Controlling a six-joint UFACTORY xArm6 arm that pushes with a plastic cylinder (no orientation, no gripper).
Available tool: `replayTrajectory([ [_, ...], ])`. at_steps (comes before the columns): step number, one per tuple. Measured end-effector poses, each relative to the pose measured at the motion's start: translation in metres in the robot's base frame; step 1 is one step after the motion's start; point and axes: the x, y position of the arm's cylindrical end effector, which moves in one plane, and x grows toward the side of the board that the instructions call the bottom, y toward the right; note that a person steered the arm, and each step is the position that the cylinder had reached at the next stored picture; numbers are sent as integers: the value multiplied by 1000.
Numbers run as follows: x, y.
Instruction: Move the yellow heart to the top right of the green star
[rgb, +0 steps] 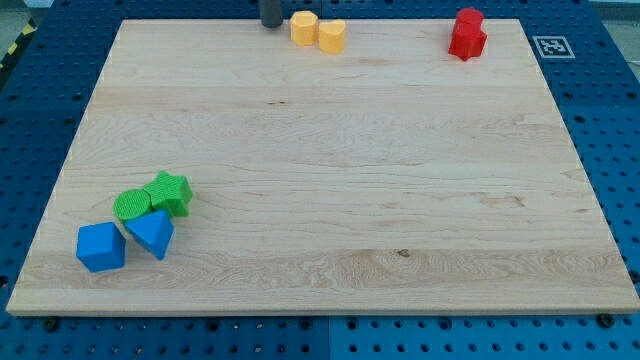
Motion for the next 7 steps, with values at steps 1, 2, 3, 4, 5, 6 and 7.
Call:
replayTrajectory([
  [1, 1, 44],
  [2, 1, 86],
  [3, 4, 89],
  [4, 9, 78],
  [5, 0, 73],
  [6, -1, 73],
  [7, 1, 68],
])
